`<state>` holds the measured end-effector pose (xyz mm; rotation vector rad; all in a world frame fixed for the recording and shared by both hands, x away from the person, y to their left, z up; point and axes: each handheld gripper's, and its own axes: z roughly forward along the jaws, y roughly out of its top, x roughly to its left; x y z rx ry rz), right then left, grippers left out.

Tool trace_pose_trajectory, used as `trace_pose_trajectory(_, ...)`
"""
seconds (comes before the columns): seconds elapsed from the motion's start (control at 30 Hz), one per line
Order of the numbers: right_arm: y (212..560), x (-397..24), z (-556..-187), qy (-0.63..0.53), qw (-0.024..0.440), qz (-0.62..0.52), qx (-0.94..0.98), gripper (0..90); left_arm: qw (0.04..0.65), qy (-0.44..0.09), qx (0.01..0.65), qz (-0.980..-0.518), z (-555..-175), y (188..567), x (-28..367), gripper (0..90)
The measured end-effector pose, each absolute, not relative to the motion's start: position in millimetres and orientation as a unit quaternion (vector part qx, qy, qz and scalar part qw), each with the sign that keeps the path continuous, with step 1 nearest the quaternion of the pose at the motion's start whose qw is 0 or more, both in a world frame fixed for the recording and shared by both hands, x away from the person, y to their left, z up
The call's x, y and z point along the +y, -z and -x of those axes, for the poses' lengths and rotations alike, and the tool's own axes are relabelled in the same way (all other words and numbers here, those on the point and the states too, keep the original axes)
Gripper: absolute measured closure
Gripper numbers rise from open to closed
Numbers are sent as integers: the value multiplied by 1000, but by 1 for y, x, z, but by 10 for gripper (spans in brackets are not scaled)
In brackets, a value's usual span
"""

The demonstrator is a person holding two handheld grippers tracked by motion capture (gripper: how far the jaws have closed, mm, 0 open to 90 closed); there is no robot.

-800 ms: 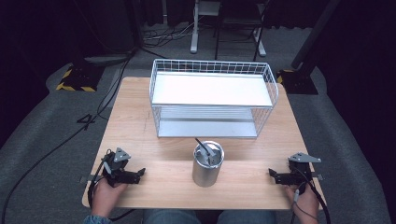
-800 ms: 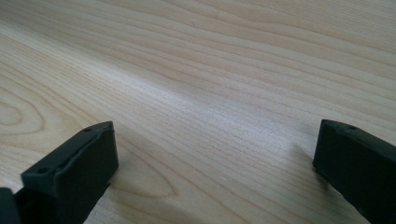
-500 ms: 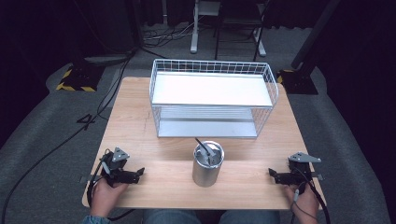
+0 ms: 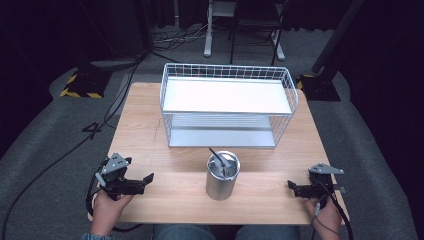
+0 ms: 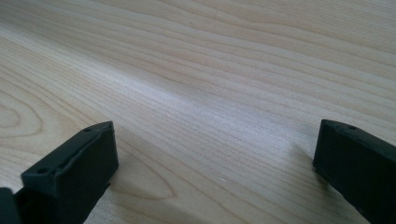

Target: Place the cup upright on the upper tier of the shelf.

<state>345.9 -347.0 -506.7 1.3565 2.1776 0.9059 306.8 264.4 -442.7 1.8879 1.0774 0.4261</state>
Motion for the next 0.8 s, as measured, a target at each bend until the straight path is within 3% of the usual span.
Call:
trace_pose_trajectory(0.27, 507, -347, -346, -326, 209, -487, 783, 1, 488, -191, 409, -747, -299, 427, 253, 0)
trace_pose_trajectory(0.8, 507, -347, -346, -326, 209, -488, 783, 1, 522, -154, 349, -763, -300, 403, 210, 0)
